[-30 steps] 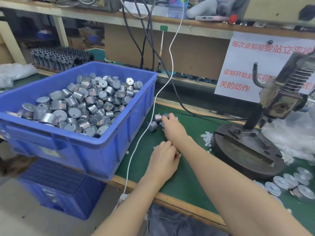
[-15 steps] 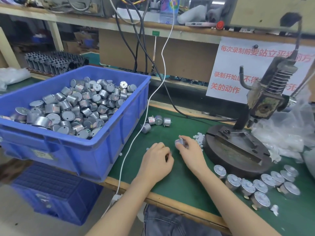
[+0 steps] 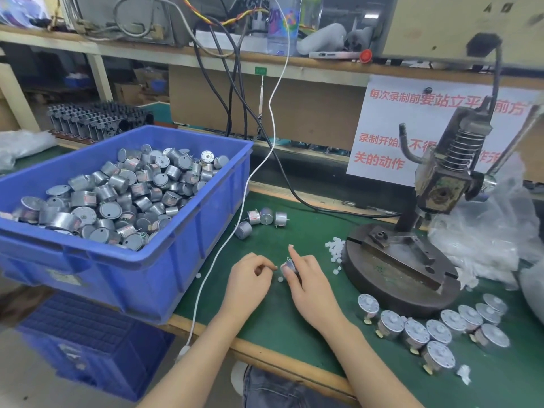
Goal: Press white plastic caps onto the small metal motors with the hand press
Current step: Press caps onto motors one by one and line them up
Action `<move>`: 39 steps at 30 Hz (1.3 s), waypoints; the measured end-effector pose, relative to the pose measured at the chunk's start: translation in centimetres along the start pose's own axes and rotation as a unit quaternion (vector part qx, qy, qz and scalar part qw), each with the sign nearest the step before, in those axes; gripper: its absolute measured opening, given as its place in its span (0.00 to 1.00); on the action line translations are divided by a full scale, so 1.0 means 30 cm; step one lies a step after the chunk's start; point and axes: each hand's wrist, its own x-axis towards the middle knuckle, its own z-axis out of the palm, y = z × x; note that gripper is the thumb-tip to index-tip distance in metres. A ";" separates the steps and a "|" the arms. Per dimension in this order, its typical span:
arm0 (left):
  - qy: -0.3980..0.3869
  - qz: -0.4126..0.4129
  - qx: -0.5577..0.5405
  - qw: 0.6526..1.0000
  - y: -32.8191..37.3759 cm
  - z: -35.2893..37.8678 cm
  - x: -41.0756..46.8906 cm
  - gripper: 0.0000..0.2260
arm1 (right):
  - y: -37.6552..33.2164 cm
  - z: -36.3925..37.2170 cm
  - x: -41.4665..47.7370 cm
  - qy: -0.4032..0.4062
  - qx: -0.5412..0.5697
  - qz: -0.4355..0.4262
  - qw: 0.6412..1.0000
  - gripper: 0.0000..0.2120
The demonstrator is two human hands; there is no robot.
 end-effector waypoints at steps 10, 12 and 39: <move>0.002 -0.012 0.000 1.000 -0.007 0.003 -0.001 0.09 | 0.012 0.017 0.018 -0.036 -0.026 0.023 0.999 0.22; 0.003 -0.013 -0.001 1.000 -0.008 0.003 -0.001 0.09 | 0.013 0.019 0.020 -0.038 -0.029 0.025 0.999 0.22; 0.004 -0.035 0.008 0.999 -0.003 0.018 0.009 0.13 | -0.036 0.004 0.015 -0.064 -0.180 -0.030 0.981 0.24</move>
